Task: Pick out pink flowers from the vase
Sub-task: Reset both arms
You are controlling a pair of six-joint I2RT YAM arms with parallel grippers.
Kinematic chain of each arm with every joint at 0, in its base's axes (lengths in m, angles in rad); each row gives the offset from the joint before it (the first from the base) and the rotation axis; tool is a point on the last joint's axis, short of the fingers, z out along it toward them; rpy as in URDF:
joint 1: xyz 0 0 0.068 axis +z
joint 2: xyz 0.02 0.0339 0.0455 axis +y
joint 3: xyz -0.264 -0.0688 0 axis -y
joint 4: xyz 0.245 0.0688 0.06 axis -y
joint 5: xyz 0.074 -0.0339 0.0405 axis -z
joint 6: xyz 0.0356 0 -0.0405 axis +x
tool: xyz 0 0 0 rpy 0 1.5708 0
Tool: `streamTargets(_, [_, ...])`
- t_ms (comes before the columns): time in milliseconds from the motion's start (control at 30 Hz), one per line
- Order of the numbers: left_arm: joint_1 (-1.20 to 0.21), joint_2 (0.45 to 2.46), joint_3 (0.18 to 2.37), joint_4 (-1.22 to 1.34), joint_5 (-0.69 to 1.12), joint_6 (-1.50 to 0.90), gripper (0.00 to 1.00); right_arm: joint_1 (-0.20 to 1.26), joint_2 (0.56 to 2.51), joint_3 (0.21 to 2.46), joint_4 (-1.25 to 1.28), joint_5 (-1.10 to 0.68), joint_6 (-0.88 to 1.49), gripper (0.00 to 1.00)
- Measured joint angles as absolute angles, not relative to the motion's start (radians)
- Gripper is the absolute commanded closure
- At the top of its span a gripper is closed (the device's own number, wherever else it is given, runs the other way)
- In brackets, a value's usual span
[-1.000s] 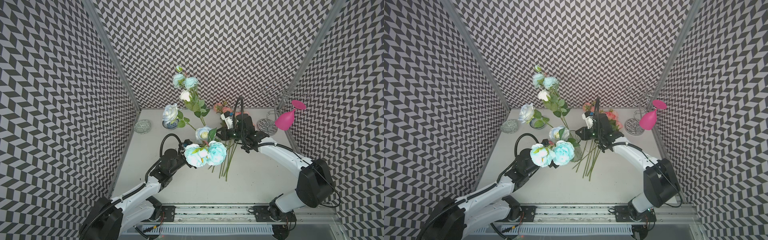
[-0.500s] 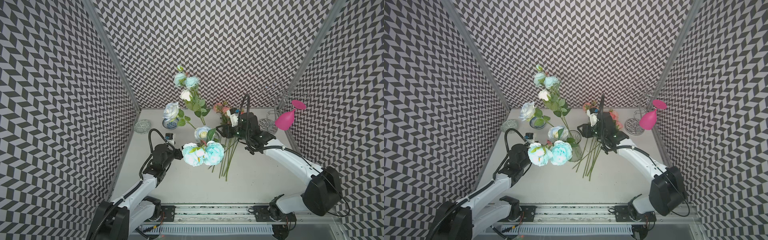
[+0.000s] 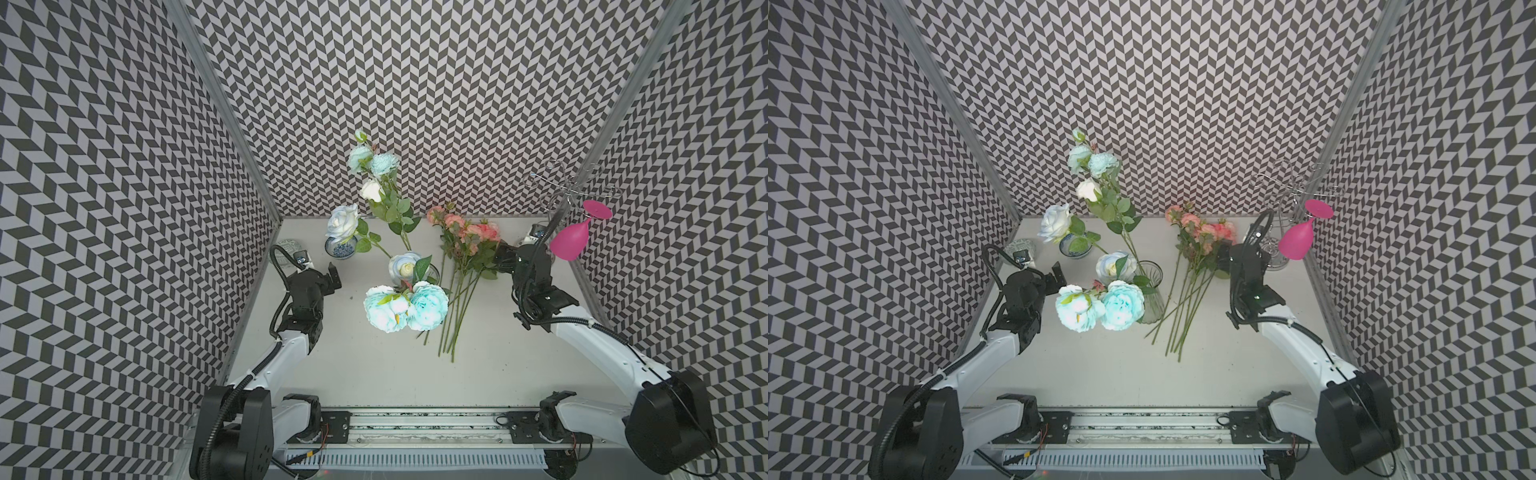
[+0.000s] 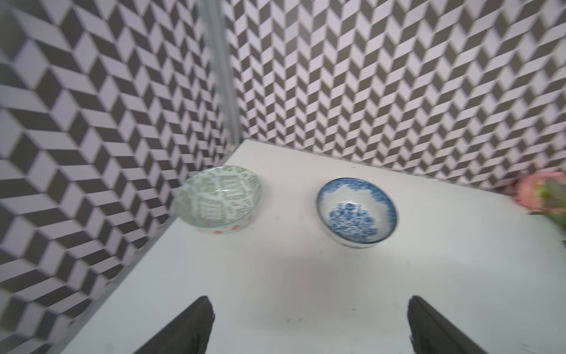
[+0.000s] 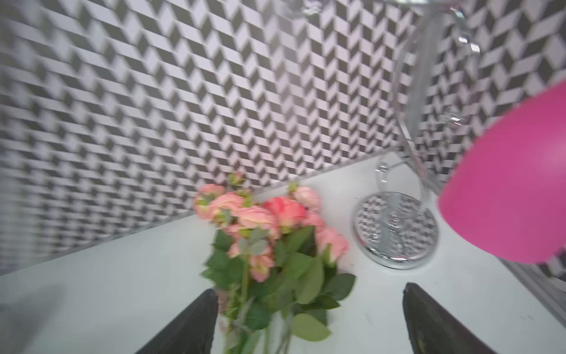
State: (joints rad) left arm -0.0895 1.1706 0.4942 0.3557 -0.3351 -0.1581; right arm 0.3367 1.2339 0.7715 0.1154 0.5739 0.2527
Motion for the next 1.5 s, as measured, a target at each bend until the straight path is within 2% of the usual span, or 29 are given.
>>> streamTargets(67, [-0.089, 1.203, 0.472, 0.369, -0.391, -0.156, 0.0, 0.336, 1.256, 0.696, 0.189, 0.624, 0.223, 0.06])
streamTargets(100, [-0.089, 1.223, 0.461, 0.375, -0.411, -0.153, 0.01, 0.336, 1.269, 0.658, 0.233, 0.642, 0.213, 0.0])
streamTargets(300, [-0.086, 1.363, 0.437, 0.459, -0.508, -0.142, 0.01, 0.336, 1.394, 0.522, 0.463, 0.705, 0.148, 0.0])
streamTargets(533, [-0.044, 1.467, 0.432, 0.669, -0.492, -0.106, 0.01, 0.329, 1.519, 0.374, 0.866, 0.69, -0.02, 0.01])
streamTargets(667, [-0.009, 1.485, 0.434, 0.734, -0.442, -0.101, 0.01, 0.275, 1.528, 0.278, 1.061, 0.63, -0.061, 0.0])
streamTargets(767, [0.002, 1.481, 0.424, 0.778, -0.386, -0.094, 0.01, 0.205, 1.523, 0.269, 1.095, 0.542, -0.055, 0.01])
streamTargets(900, [0.023, 1.466, 0.356, 0.891, -0.218, -0.082, 0.01, 0.081, 1.527, 0.278, 1.128, 0.339, -0.016, 0.01])
streamTargets(1067, [0.015, 1.536, 0.299, 1.075, -0.077, -0.041, 0.01, 0.041, 1.531, 0.27, 1.155, 0.223, 0.004, 0.0])
streamTargets(1500, [-0.04, 1.564, 0.254, 1.232, -0.071, 0.007, 0.01, 0.043, 1.531, 0.264, 1.177, 0.141, 0.007, 0.0])
